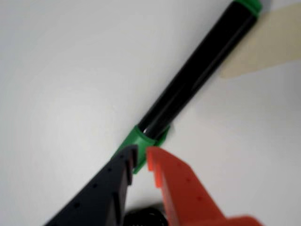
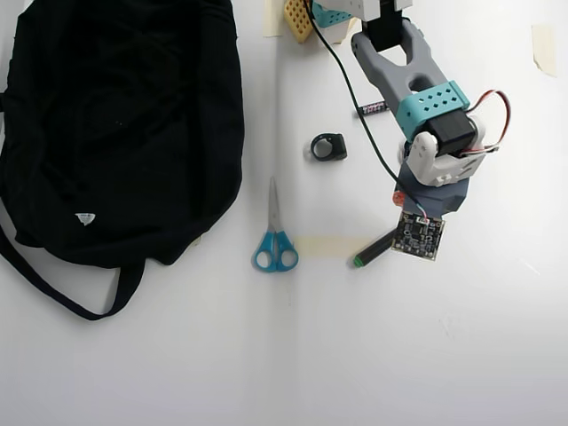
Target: Put the green marker into the black bag
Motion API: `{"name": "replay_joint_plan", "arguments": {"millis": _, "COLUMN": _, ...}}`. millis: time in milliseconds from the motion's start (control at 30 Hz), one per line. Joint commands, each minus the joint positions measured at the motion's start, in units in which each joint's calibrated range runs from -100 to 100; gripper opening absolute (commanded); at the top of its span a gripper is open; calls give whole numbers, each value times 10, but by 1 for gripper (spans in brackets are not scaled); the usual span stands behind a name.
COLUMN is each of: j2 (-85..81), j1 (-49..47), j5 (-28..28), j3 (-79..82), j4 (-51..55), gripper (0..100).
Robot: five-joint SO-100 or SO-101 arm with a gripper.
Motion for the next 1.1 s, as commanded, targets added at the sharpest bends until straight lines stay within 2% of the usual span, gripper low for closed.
{"name": "replay_joint_plan", "arguments": {"millis": 0, "j2": -18, "j1": -5, "j5": 19, "j3": -23, "j4": 5, "gripper": 3}}
{"name": "replay_joint_plan", "arguments": {"millis": 133, "j2": -19, "j1": -3, "j5": 27, "j3": -24, "j4": 6, "gripper": 3}}
{"name": "replay_joint_plan", "arguments": {"millis": 367, "j2": -20, "j1": -10, "j5": 23, "j3": -35, "j4": 32, "gripper": 20}}
{"name": "replay_joint_plan", "arguments": {"millis": 733, "j2": -19, "j1": -9, "j5": 21, "j3": -125, "j4": 76, "gripper": 20}}
{"name": "replay_joint_plan", "arguments": {"millis": 867, "j2": -14, "j1": -15, "j5": -6, "j3": -126, "j4": 76, "gripper": 20}}
{"name": "replay_joint_plan", "arguments": {"millis": 1067, "j2": -8, "j1": -24, "j5": -35, "j3": -122, "j4": 76, "gripper": 28}}
